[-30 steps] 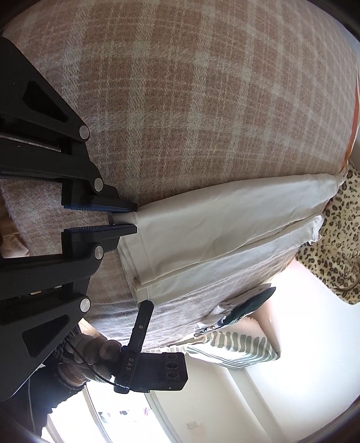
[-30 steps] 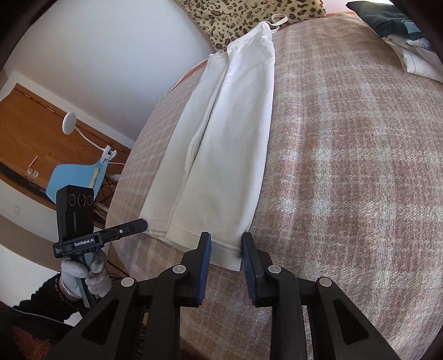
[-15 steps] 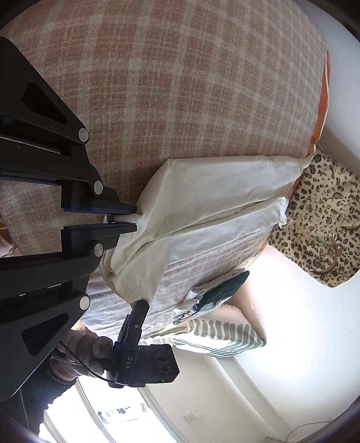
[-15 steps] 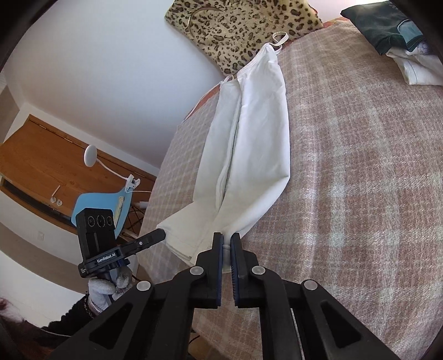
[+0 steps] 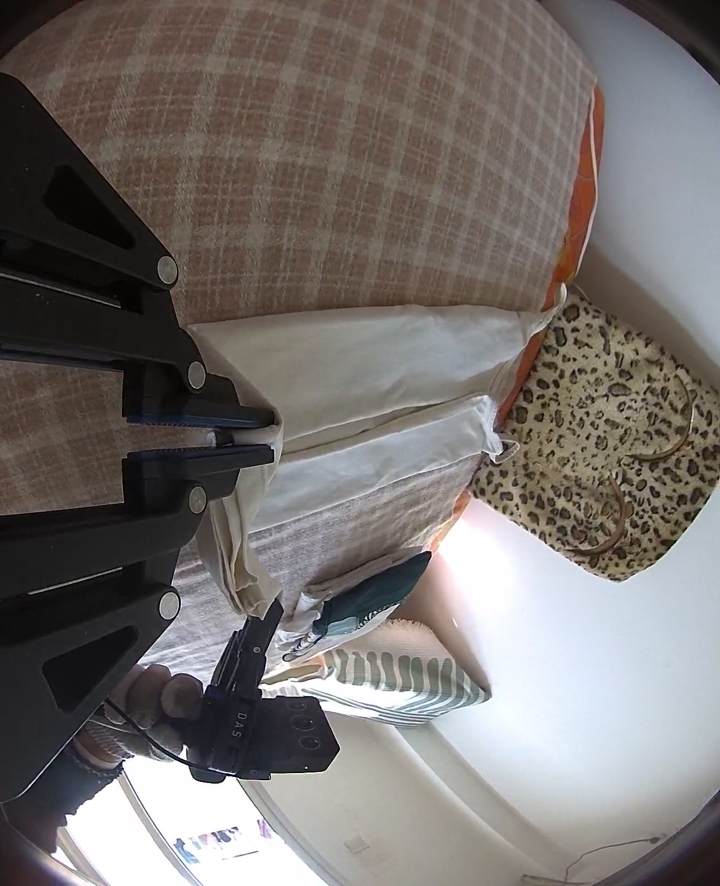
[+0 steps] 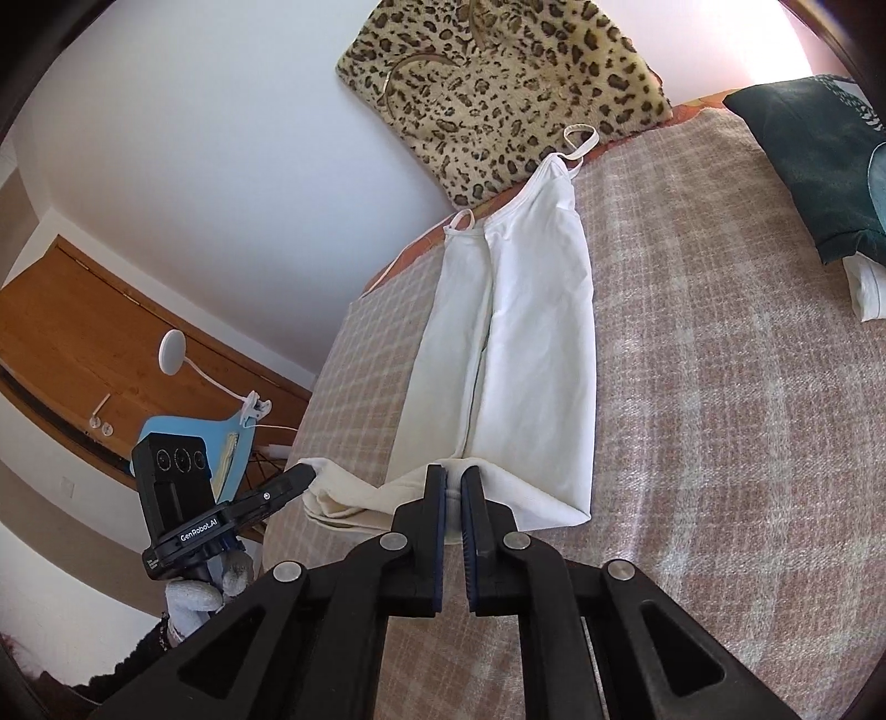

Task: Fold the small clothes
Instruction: 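Grasp the hem with both tools and fold it up toward the straps, then open both tools to release the folded hem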

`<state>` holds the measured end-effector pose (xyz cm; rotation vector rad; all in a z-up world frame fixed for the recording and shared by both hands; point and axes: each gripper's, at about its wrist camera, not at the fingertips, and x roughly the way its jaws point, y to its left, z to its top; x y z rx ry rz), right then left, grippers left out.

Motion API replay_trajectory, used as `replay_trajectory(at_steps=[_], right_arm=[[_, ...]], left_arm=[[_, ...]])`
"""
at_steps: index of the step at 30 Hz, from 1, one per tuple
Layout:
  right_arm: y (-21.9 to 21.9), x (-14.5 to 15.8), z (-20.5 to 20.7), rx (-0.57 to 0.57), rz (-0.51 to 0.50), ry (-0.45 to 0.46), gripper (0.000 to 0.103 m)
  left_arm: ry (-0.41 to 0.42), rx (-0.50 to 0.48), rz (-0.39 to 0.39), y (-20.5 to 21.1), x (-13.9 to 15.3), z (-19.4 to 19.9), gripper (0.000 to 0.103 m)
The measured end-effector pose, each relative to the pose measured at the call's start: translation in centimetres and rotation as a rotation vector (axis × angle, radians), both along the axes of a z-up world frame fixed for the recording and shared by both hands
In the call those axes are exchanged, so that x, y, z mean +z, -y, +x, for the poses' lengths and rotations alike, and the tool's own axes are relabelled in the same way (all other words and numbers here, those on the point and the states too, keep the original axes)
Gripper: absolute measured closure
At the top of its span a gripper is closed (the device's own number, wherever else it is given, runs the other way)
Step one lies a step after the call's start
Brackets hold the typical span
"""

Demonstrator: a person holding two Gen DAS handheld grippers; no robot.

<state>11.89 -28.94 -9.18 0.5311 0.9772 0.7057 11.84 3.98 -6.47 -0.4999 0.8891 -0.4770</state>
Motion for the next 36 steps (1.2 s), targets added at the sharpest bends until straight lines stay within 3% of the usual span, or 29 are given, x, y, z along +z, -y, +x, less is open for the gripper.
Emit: replay_trajectory(at_steps=[6,13,23,25,26,29,32,34,36], right_arm=[[0.0,-0.7,3.2,-0.063,-0.008,-0.031,0.100],[-1.2,-1.9,6.1,-0.087,-0.040,-0.060,0.100],[-1.9,-4.3,8.3,-0.120,-0.099,-0.114,0.100],[-1.9,-4.3,8.6,-0.117,-0.101,-0.115,0.096],[-1.8,-4.0,8.6,-0.120,-0.113,-0.105,0.094],[-1.7,-2.4,8.2,-0.141,-0.161,-0.040,0.076],[-1.8,-0.5,7.2,-0.117,-0.153,0.043,0.076],[-2.7,0.4,6.3,-0.056,-0.151,0.093,0.076],[-4.3,0.4,5.4,0.033,-0.139,0.121,0.080]], left_arm=[[-0.003,0.042,0.007,-0.1,0.0,2.4,0.099],[-0.075,0.087,0.000,-0.9,-2.5,5.2,0.099],[-0.094,0.096,0.060,-0.3,-3.6,6.9,0.099],[-0.110,0.092,0.073,-0.4,-3.3,7.2,0.095],[-0.112,0.101,0.079,-0.4,-3.0,7.1,0.090],[-0.058,0.124,0.099,-1.1,-1.6,6.5,0.088],[0.006,0.110,0.089,-1.4,0.0,5.6,0.088],[0.030,0.063,0.064,-1.0,0.5,4.7,0.088],[0.039,0.007,0.097,0.4,0.4,4.0,0.088]])
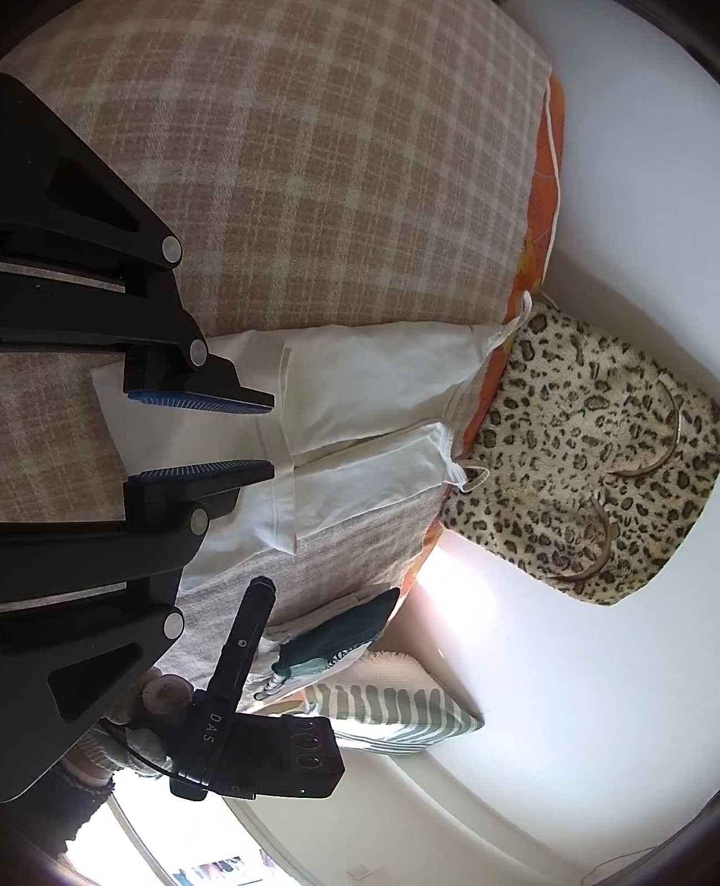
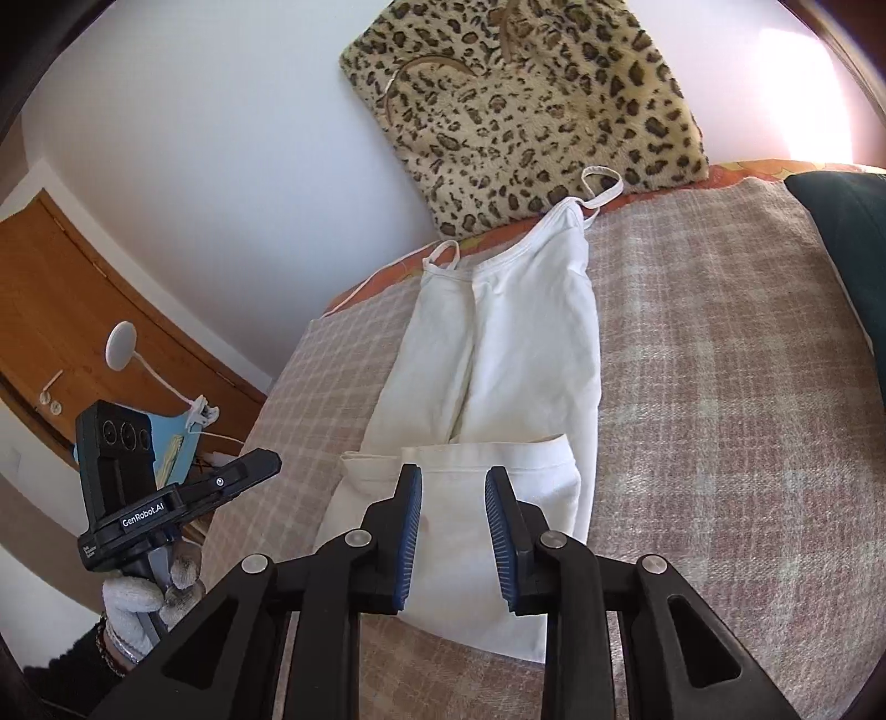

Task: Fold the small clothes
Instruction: 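Open both tools to release the folded hem, then move both tools along the folded camisole toward its white straps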

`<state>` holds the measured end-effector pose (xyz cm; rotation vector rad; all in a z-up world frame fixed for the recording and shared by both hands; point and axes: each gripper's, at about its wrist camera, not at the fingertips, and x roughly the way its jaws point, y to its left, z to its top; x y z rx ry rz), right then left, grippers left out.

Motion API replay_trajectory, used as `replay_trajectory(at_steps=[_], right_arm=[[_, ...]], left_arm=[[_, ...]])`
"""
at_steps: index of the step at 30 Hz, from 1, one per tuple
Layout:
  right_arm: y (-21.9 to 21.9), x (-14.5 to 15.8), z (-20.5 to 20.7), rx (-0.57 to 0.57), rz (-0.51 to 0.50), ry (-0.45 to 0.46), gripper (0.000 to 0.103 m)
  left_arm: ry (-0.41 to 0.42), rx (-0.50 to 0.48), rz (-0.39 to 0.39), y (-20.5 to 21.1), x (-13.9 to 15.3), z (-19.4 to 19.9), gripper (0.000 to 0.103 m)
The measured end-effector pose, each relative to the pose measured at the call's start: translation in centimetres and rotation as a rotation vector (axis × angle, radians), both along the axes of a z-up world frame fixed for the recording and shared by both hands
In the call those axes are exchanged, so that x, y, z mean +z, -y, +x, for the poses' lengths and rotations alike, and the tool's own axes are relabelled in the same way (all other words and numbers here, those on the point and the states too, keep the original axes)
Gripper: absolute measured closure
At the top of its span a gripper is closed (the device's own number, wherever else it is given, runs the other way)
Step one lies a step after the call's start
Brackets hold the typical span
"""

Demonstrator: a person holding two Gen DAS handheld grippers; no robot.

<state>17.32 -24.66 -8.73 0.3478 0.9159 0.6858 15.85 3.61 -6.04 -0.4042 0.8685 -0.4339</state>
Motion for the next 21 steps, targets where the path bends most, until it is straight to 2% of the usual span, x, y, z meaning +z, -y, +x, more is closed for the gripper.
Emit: replay_trajectory(at_steps=[3,7,9,12,15,18,21], right_arm=[[-2.6,-0.9,-0.7,0.077,-0.057,0.006,0.080],[-4.1,-2.3,-0.3,0.104,-0.091,-0.016,0.080],[-4.3,-2.6,0.1,0.088,-0.120,-0.015,0.080],[-4.0,-3.1,0.6,0.028,-0.227,-0.014,0.080],[-3.1,-3.3,1.1,-0.018,-0.283,-0.019,0.090],[-2.6,-2.8,1.0,-0.054,-0.352,0.010,0.090],[-2.0,-2.8,1.1,-0.067,-0.352,-0.001,0.090]], left_arm=[[-0.048,-0.064,0.011,1.9,-1.5,0.0,0.088],[-0.087,-0.079,0.057,3.2,-3.2,0.8,0.088],[-0.091,-0.077,0.087,3.4,-3.7,1.3,0.088],[-0.083,-0.059,0.144,3.4,-4.0,1.8,0.088],[-0.062,-0.044,0.221,3.4,-4.2,2.0,0.088],[-0.039,-0.038,0.279,3.3,-4.3,2.3,0.088],[-0.021,-0.037,0.313,3.2,-4.4,2.6,0.088]])
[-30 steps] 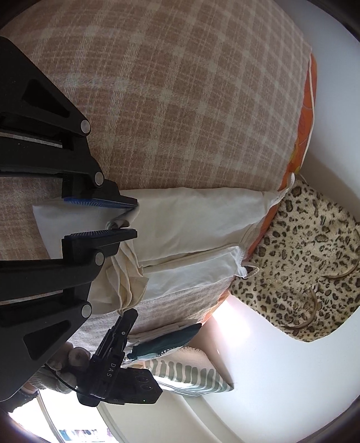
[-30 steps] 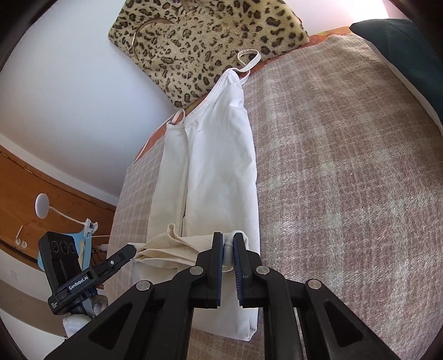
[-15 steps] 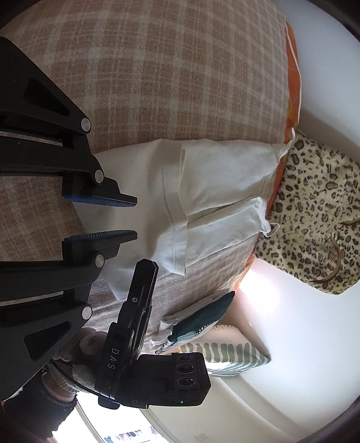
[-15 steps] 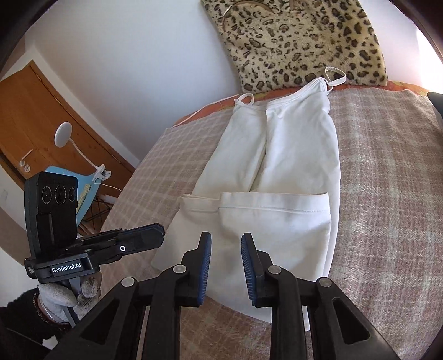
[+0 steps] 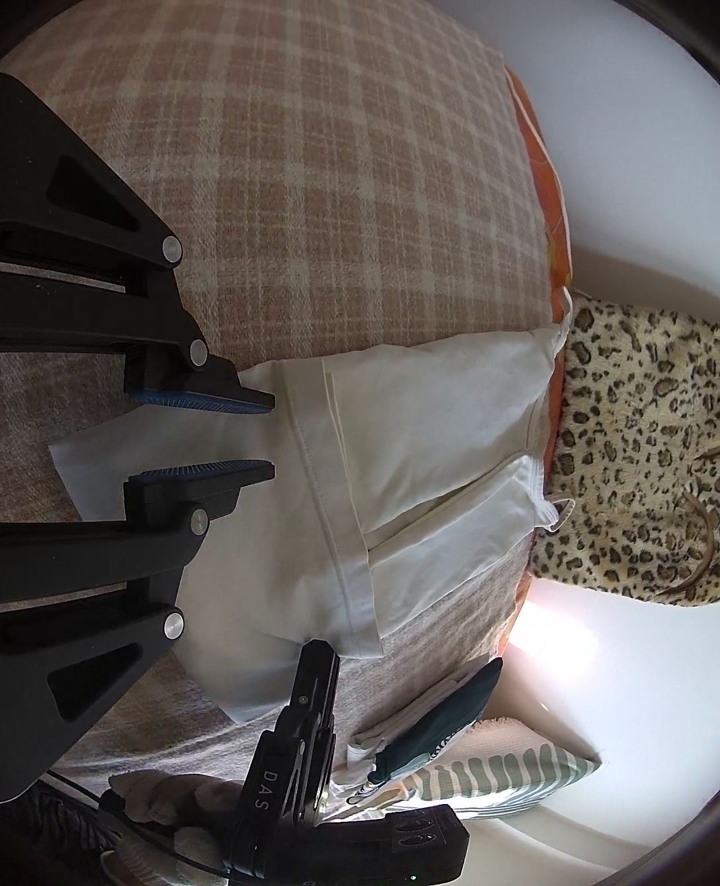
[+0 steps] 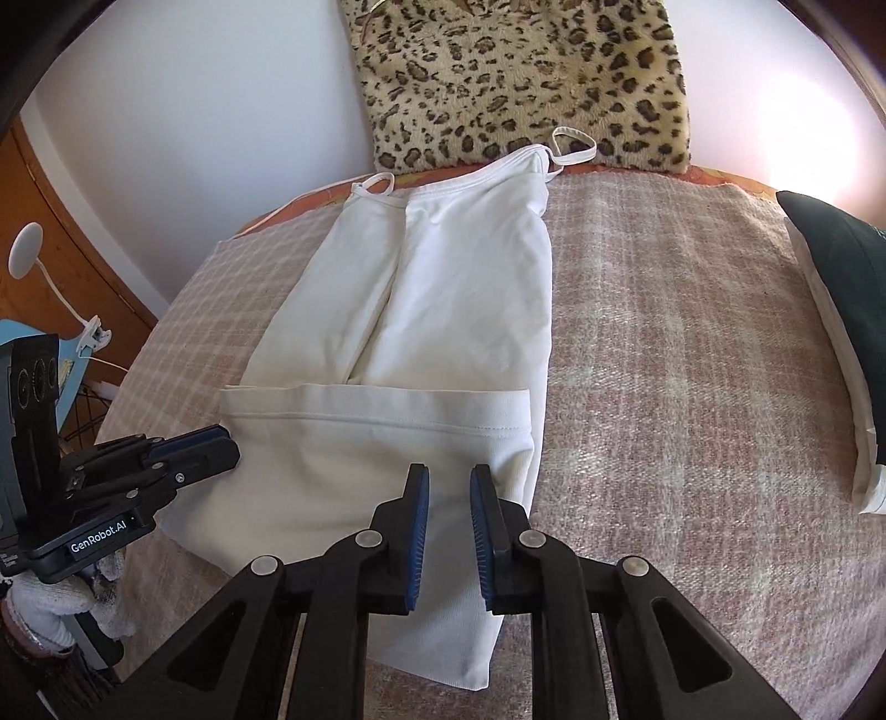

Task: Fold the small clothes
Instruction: 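Move both tools along the folded camisole toward its white straps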

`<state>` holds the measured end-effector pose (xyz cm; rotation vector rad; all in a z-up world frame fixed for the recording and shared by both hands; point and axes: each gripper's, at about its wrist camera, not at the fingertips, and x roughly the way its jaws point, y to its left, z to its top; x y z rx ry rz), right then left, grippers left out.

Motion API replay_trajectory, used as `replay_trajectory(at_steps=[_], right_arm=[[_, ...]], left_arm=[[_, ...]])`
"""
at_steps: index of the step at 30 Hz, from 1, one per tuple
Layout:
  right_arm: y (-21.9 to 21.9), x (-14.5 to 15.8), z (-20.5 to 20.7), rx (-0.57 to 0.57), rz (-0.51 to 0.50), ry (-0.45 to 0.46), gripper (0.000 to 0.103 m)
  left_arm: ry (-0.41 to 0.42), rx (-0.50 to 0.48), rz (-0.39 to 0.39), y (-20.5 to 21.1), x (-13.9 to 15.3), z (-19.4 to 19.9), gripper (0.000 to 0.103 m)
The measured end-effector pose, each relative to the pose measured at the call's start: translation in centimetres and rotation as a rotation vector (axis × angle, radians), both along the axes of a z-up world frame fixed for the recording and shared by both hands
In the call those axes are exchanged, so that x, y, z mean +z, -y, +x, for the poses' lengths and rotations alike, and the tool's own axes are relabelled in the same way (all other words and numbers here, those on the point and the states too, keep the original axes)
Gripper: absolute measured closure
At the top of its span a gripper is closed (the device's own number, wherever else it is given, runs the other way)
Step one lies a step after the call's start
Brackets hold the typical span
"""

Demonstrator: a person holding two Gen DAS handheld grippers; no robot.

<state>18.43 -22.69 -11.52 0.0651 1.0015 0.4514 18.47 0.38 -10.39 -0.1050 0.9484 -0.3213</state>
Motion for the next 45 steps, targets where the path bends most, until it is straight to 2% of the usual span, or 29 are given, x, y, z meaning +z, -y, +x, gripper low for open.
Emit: replay_trajectory(at_steps=[4,8,13,15,17,19,21,25,28,32,36,37,39,41,45], right_arm=[[0.2,0.2,0.0,-0.009,-0.020,0.003,0.090],[0.1,0.3,-0.1,-0.009,-0.036,0.003,0.090],[0.7,0.5,-0.2,-0.030,-0.041,0.003,0.089],[0.9,0.8,-0.3,-0.044,-0.076,0.025,0.081],[1.2,1.0,-0.5,-0.054,-0.102,0.049,0.078],[1.8,1.2,-0.3,-0.066,-0.074,0.044,0.078],[2.2,1.2,-0.2,-0.070,-0.053,0.043,0.078],[2.3,1.2,0.0,-0.069,-0.051,0.052,0.078],[2.2,1.1,0.0,-0.064,-0.043,0.051,0.078],[1.9,1.0,0.5,-0.054,-0.036,0.060,0.075],[1.4,0.9,1.4,-0.047,-0.018,0.066,0.072],[1.3,0.9,1.7,-0.045,-0.012,0.067,0.070],[1.1,0.9,2.2,-0.044,0.005,0.072,0.054],[1.1,1.0,2.6,-0.050,0.029,0.083,0.050],[1.3,0.9,3.9,-0.053,0.065,0.064,0.050]], left_arm=[[0.013,0.005,0.026,0.0,0.2,0.3,0.088],[0.036,0.020,0.088,-0.1,0.2,0.7,0.088],[0.037,0.060,0.100,-1.1,0.2,1.0,0.088],[0.057,0.061,0.123,-1.0,0.5,1.0,0.088],[0.072,0.067,0.133,-1.0,0.8,1.0,0.088],[0.081,0.070,0.134,-1.0,1.0,0.9,0.084],[0.094,0.072,0.136,-1.0,1.3,0.9,0.067],[0.118,0.065,0.155,-0.7,1.5,0.9,0.067],[0.123,0.065,0.154,-0.8,1.5,1.0,0.060],[0.109,0.063,0.131,-1.1,1.2,1.4,0.058],[0.083,0.072,0.075,-1.9,0.9,2.0,0.052],[0.070,0.075,0.054,-2.1,0.8,2.1,0.052],[0.045,0.087,0.012,-2.7,0.5,2.6,0.052],[0.025,0.097,-0.046,-3.3,0.4,3.0,0.052],[-0.015,0.131,-0.160,-4.4,0.3,4.3,0.051]])
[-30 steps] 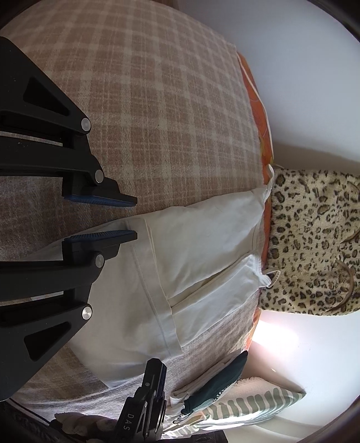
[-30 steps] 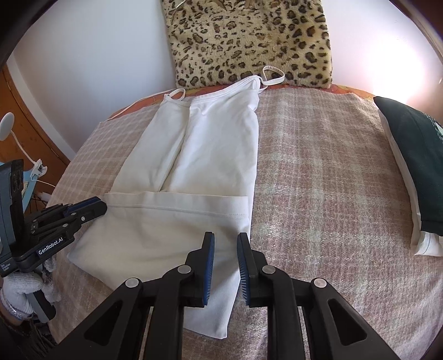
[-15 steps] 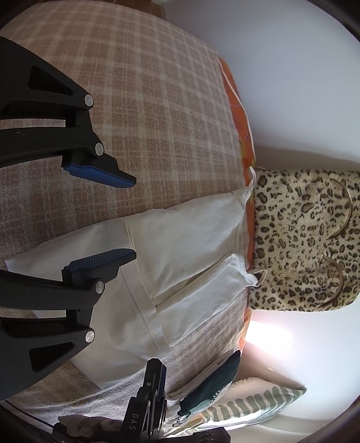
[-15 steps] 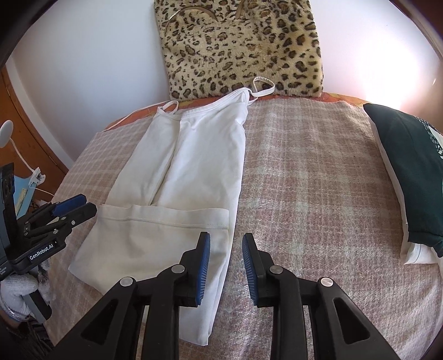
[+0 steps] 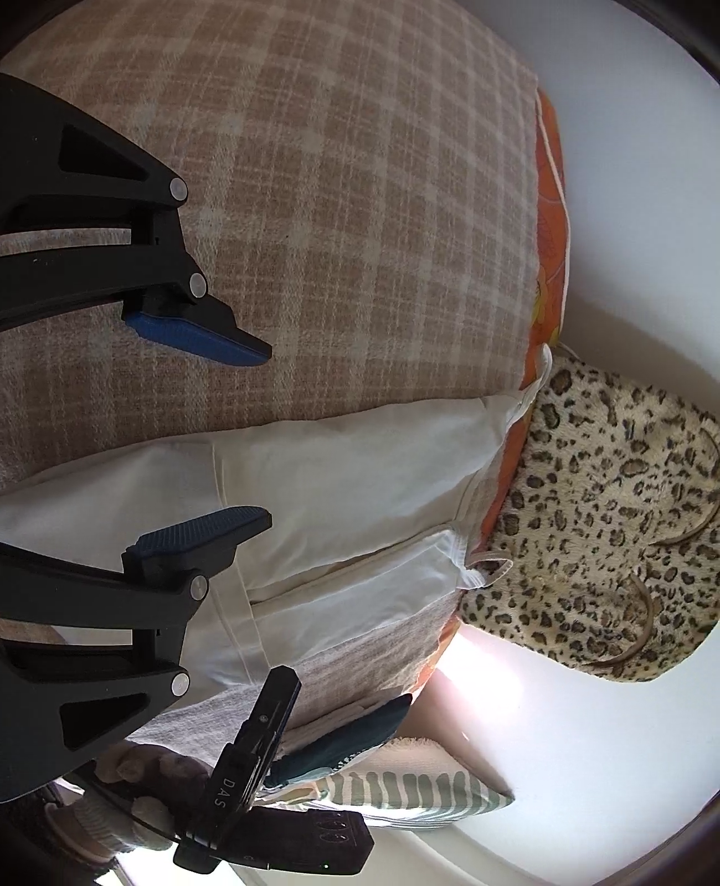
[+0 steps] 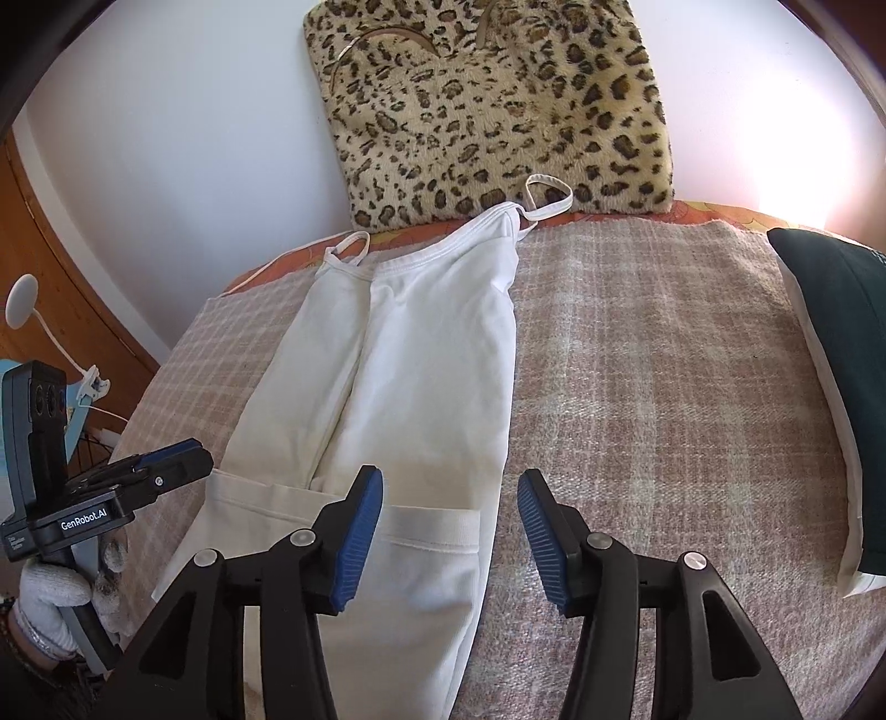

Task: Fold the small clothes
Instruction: 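Move both tools along the folded camisole toward its white straps, then grasp the white camisole straps with both tools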

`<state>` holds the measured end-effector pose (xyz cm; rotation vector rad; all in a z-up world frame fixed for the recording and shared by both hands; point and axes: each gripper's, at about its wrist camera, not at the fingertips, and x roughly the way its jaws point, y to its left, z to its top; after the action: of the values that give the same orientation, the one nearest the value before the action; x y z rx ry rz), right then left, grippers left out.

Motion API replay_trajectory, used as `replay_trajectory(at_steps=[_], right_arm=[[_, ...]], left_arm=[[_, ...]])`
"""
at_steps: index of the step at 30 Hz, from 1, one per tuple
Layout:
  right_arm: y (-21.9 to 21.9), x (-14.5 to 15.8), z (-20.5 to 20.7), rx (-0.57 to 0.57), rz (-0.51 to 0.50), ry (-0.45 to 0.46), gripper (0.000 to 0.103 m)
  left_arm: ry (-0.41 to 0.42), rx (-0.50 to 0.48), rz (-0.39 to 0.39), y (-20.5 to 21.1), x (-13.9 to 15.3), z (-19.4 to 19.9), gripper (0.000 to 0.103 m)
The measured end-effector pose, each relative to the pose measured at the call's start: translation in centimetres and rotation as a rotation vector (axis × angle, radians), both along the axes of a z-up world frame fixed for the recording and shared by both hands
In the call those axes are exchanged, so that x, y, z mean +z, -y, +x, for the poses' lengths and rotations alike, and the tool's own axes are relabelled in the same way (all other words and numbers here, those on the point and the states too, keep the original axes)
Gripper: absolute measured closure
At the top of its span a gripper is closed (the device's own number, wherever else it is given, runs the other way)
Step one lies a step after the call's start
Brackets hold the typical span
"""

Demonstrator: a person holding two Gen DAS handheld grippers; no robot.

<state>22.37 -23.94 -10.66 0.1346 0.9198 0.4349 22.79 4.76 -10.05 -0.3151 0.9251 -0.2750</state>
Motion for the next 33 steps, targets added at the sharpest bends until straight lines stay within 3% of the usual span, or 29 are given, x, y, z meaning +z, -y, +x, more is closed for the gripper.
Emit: replay_trajectory(at_steps=[5,13,25,28,30,31,33], right_arm=[[1.1,-0.5,3.1,-0.023,0.110,-0.087,0.049],[2.4,-0.5,9.6,0.040,0.192,-0.122,0.049],[0.2,-2.5,19.4,0.097,0.329,-0.194,0.052],[0.7,-2.8,21.3,0.073,0.379,-0.205,0.067],[1.1,-3.1,22.2,0.072,0.412,-0.218,0.083],[1.2,-3.2,22.5,0.075,0.417,-0.217,0.085],[1.3,-3.0,22.8,0.076,0.397,-0.200,0.093]], left_arm=[[-0.033,0.011,-0.079,-0.4,-0.3,2.8,0.051],[-0.044,-0.030,-0.073,-0.6,-1.7,8.5,0.051],[-0.044,-0.011,-0.349,-2.9,-3.0,15.5,0.051],[-0.047,-0.015,-0.390,-3.2,-3.2,16.6,0.054],[-0.051,-0.012,-0.404,-3.3,-3.6,17.0,0.067],[-0.058,-0.013,-0.411,-3.3,-3.8,17.3,0.071],[-0.054,-0.011,-0.418,-3.3,-3.9,17.4,0.089]])
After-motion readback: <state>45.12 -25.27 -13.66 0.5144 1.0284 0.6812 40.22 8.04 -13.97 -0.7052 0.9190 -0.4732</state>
